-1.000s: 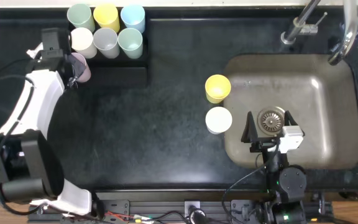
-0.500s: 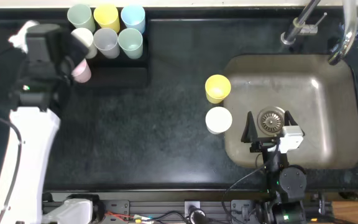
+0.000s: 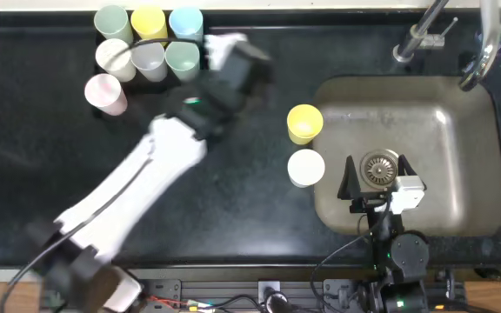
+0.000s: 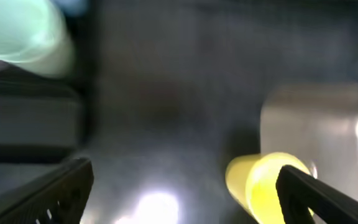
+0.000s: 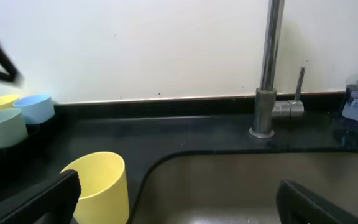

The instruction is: Store Cups

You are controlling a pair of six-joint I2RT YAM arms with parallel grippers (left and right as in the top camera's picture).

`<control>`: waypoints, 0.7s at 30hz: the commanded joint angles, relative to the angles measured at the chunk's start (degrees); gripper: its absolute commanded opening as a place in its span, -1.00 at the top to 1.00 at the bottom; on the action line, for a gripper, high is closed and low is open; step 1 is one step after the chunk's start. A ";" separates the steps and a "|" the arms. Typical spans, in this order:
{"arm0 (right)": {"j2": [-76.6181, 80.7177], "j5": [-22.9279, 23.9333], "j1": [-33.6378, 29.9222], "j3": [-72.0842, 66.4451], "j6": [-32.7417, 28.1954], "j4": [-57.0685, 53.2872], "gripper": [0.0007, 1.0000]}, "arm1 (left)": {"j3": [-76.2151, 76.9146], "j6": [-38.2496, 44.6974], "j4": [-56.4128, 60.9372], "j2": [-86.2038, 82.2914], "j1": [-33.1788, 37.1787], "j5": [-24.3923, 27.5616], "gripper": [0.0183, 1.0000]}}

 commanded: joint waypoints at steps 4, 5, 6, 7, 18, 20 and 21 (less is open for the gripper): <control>-0.59 0.22 -0.11 -0.79 -0.02 0.26 -1.00 | 13.68 -0.48 -7.43 12.09 -3.26 7.43 -0.92; -0.59 0.22 -0.11 -0.79 -0.02 0.26 -1.00 | 14.43 -0.50 -7.91 13.11 -3.50 8.20 -0.92; -0.59 0.22 -0.11 -0.79 -0.02 0.26 -1.00 | 15.04 -0.52 -8.28 14.16 -3.67 9.14 -0.91; -0.59 0.22 -0.11 -0.79 -0.02 0.26 -1.00 | 15.45 -0.52 -8.48 15.15 -3.78 10.05 -0.89; -0.59 0.22 -0.11 -0.79 -0.02 0.26 -1.00 | 15.67 -0.63 -8.37 21.44 -3.82 13.62 -0.61; -0.59 0.22 -0.11 -0.79 -0.02 0.26 -0.99 | 15.67 -0.63 -8.24 22.14 -3.82 14.23 -0.43; -0.59 0.22 -0.11 -0.79 -0.02 0.26 -1.00 | 15.67 -0.66 -8.13 22.47 -3.82 14.62 -0.33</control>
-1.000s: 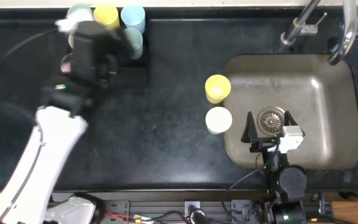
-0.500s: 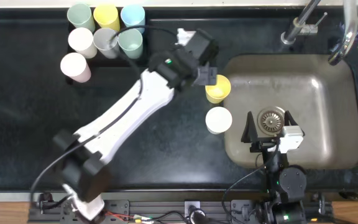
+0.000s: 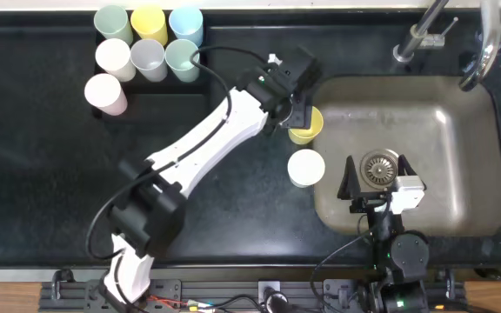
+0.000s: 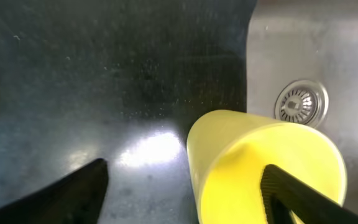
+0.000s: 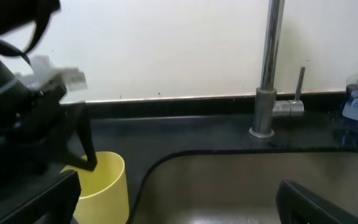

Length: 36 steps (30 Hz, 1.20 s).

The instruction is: Store Cups

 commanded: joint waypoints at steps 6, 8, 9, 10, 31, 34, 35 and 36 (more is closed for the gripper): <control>-0.59 0.22 -0.11 -0.79 0.00 0.31 -1.00 | 1.64 0.17 2.08 2.12 -0.39 2.21 0.68; -0.59 0.22 -0.11 -0.79 0.00 0.31 -1.00 | 1.64 0.13 3.08 2.14 -0.57 2.34 0.73; -0.59 0.22 -0.11 -0.79 0.00 0.31 -1.00 | 1.64 0.13 3.45 2.19 -0.79 2.34 0.79; -0.59 0.22 -0.11 -0.79 0.00 0.31 -1.00 | 1.64 0.13 3.87 2.21 -0.90 2.32 0.84; -0.59 0.22 -0.11 -0.79 0.00 0.31 -1.00 | 1.51 -28.92 -8.20 -19.02 9.70 -27.32 0.96; -0.59 0.22 -0.11 -0.79 0.00 0.31 -1.00 | 1.46 -38.58 -14.80 -20.46 15.23 -27.06 0.96; -0.59 0.22 -0.11 -0.79 0.00 0.31 -1.00 | 1.46 -42.42 -17.49 -20.55 17.05 -26.84 0.96; -0.59 0.22 -0.11 -0.79 0.00 0.31 -1.00 | 1.46 -45.48 -19.67 -20.55 18.56 -26.51 0.96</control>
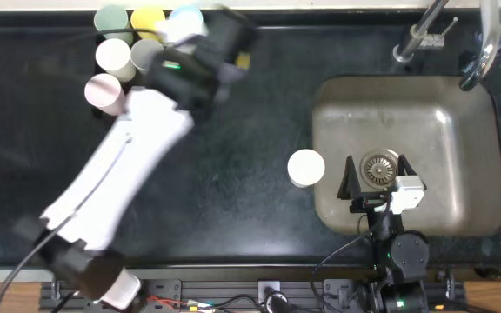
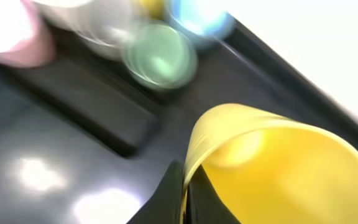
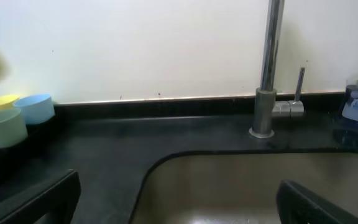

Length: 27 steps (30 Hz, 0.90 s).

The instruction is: Store Cups

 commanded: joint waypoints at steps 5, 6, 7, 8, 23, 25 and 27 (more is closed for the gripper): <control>-0.59 0.22 -0.11 -0.79 0.00 0.28 -1.00 | -2.97 -25.24 -8.94 0.13 11.91 2.56 0.96; -0.59 0.22 -0.11 -0.79 0.00 0.28 -1.00 | -4.09 -25.99 -8.68 0.17 13.03 4.00 0.96; -0.59 0.22 -0.11 -0.79 0.00 0.28 -1.00 | -5.14 -26.49 -8.26 0.28 13.90 5.07 0.96; -0.59 0.22 -0.11 -0.79 0.00 0.28 -1.00 | -6.47 -27.04 -7.69 0.39 14.73 6.14 0.96; -0.59 0.22 -0.11 -0.79 0.00 0.28 -1.00 | -13.86 -27.04 -2.08 5.51 17.46 10.27 0.96; -0.59 0.22 -0.11 -0.79 0.00 0.28 -0.99 | -13.86 -27.04 -2.01 6.16 17.84 10.29 0.96; -0.59 0.22 -0.11 -0.79 0.00 0.31 -1.00 | -13.86 -27.04 -1.81 6.82 18.36 10.47 0.96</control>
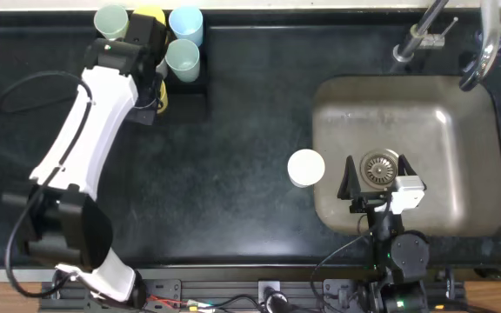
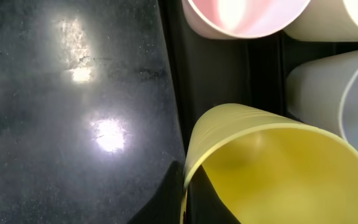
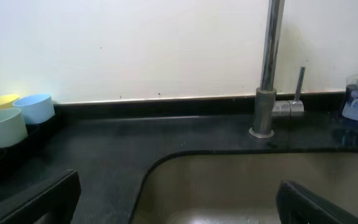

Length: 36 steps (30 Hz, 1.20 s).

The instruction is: Store Cups

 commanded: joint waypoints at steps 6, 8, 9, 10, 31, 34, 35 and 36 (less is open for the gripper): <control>-0.59 0.22 -0.11 -0.79 -0.02 0.28 -0.99 | -0.37 -1.46 1.05 3.91 3.04 1.55 0.96; -0.59 0.22 -0.11 -0.79 -0.02 0.28 -1.00 | -0.37 -1.25 1.66 4.81 3.45 2.29 0.96; -0.59 0.22 -0.11 -0.79 -0.02 0.28 -0.99 | -0.37 -1.25 1.92 5.22 3.56 2.69 0.96; -0.59 0.22 -0.11 -0.79 -0.02 0.28 -1.00 | -0.37 -1.25 2.16 5.57 3.56 2.69 0.96; -0.59 0.22 -0.11 -0.79 -0.02 0.28 -1.00 | -0.37 -1.01 4.61 7.76 3.89 0.83 0.96; -0.59 0.22 -0.11 -0.79 -0.02 0.28 -0.99 | -0.37 -1.01 4.61 7.76 3.96 0.09 0.96; -0.59 0.22 -0.11 -0.79 -0.02 0.28 -1.00 | -0.37 -0.90 4.61 7.76 3.96 0.07 0.96; -0.59 0.22 -0.11 -0.79 -0.02 0.28 -1.00 | -0.37 -0.57 4.68 7.76 4.02 0.04 0.96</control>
